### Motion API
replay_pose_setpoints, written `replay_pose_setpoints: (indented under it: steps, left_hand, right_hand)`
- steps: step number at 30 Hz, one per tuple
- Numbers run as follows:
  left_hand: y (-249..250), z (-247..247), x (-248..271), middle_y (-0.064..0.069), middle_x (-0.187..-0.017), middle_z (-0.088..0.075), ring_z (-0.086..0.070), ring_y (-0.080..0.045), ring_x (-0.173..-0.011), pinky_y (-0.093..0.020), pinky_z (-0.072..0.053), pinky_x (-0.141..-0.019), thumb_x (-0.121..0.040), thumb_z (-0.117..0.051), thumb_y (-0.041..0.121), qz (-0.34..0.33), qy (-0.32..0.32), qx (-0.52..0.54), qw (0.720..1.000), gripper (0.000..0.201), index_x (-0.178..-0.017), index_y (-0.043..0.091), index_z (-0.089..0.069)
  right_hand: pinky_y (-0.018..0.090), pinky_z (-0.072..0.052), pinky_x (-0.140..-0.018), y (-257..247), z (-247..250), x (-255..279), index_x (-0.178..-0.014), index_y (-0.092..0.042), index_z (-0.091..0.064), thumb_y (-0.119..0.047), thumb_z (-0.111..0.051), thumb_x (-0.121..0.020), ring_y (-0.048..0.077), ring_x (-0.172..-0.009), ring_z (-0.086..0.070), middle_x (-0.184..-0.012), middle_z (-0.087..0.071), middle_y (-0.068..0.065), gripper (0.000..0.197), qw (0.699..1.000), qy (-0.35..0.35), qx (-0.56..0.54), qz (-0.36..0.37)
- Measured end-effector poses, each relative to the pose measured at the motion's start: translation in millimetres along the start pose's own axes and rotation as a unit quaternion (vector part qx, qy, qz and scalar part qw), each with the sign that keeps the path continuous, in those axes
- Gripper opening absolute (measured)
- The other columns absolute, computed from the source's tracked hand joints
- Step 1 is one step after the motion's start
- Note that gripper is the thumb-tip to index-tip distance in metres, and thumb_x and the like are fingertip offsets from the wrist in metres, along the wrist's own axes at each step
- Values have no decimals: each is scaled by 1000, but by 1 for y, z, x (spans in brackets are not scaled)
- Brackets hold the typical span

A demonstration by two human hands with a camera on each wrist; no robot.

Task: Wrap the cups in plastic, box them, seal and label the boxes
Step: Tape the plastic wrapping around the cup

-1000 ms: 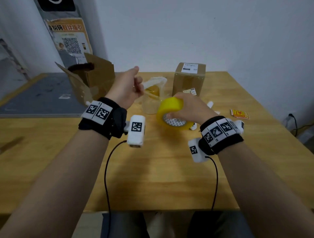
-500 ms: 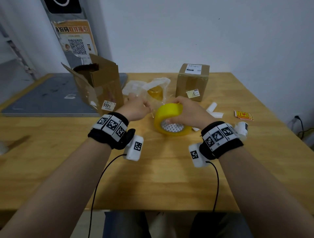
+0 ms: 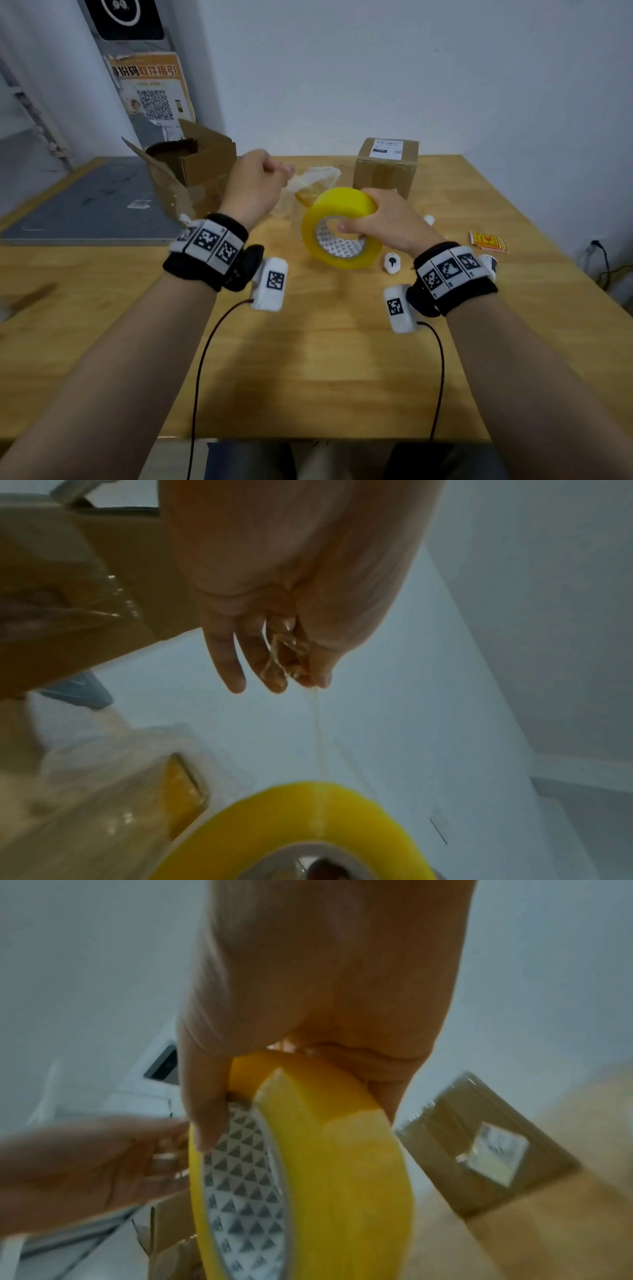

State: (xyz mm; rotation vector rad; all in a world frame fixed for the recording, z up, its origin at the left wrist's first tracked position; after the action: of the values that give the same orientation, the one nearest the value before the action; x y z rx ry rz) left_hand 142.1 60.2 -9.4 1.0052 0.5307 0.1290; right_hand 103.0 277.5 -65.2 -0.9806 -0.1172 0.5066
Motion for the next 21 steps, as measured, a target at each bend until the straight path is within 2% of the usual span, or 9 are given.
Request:
replay_pose_setpoints:
  steps: [2, 5, 8, 10, 14, 16, 18, 19, 21]
  left_hand:
    - [12, 6, -11, 7, -91, -67, -70, -17, -90, -38, -63, -80, -100, -64, 20, -11, 23, 28, 999, 17, -93, 6, -57]
    - [16, 11, -30, 2, -95, -68, -71, -19, -88, -40, -64, -77, -100, -65, 25, -15, 40, 26, 999, 20, -89, 9, -58]
    - [21, 23, -50, 0, -95, -70, -70, -10, -83, -32, -64, -73, -101, -64, 27, -13, 77, 51, 996, 25, -104, 2, -65]
    - [20, 28, -65, -2, -96, -68, -67, -10, -83, -29, -63, -69, -102, -62, 25, -1, 94, 78, 992, 27, -111, 0, -64]
    - [-7, 7, -87, -3, -92, -63, -66, -17, -87, -33, -62, -69, -104, -57, 32, 49, 53, 49, 996, 33, -111, 0, -62]
    - [-24, -6, -95, -7, -90, -61, -62, -24, -82, -37, -55, -73, -104, -52, 36, 74, 28, 52, 996, 34, -99, 4, -63]
    - [-35, -19, -103, -3, -92, -66, -62, -24, -84, -40, -52, -79, -103, -49, 34, 95, 7, 98, 991, 33, -81, 12, -59]
    - [-39, -26, -105, 0, -96, -72, -67, -25, -89, -42, -54, -84, -104, -47, 33, 103, 3, 129, 986, 33, -79, 14, -58]
    - [-40, -39, -103, -3, -101, -75, -71, -23, -95, -42, -59, -86, -109, -41, 30, 121, -12, 204, 971, 30, -88, 15, -57]
  right_hand:
    - [26, -47, -71, -7, 6, -6, -101, -36, -66, -40, -88, -78, 4, -87, -66, -96, -70, -14, 32, 999, 0, 44, 8]
    - [35, -53, -77, -6, 21, -10, -124, -31, -58, -42, -88, -77, 13, -98, -64, -112, -65, -7, 57, 997, 30, 68, 17]
    - [36, -54, -78, 8, 35, -9, -124, -31, -55, -40, -88, -77, 14, -98, -63, -113, -63, -8, 58, 997, 46, 66, 5]
    - [34, -51, -75, 20, 43, -9, -120, -33, -57, -42, -88, -76, 15, -98, -63, -111, -62, -9, 54, 997, 65, 52, -8]
    - [34, -49, -81, 34, 57, -17, -120, -34, -60, -44, -89, -74, 18, -104, -62, -114, -62, -11, 55, 992, 120, 45, -16]
    - [33, -47, -84, 37, 64, -24, -124, -33, -61, -44, -90, -74, 16, -108, -59, -120, -61, -10, 59, 989, 135, 52, -23]
    - [35, -50, -83, 40, 67, -34, -125, -33, -61, -47, -90, -72, 17, -107, -61, -121, -62, -8, 62, 988, 139, 58, -36]
    - [36, -52, -82, 42, 69, -38, -125, -33, -62, -48, -91, -70, 17, -105, -63, -119, -64, -7, 64, 988, 139, 60, -42]
    - [34, -53, -77, 44, 70, -45, -125, -33, -62, -49, -91, -68, 17, -101, -65, -115, -66, -6, 66, 987, 139, 63, -53]
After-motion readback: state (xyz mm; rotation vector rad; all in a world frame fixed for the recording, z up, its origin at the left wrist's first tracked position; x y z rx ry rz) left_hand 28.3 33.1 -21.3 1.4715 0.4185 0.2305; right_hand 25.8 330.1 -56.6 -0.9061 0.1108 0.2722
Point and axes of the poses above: each hand's wrist, its own x-axis away from the middle knuckle, its own z-axis out of the back of the hand, y = z × x, the point moved 10 cm from there along -x, towards the middle knuckle
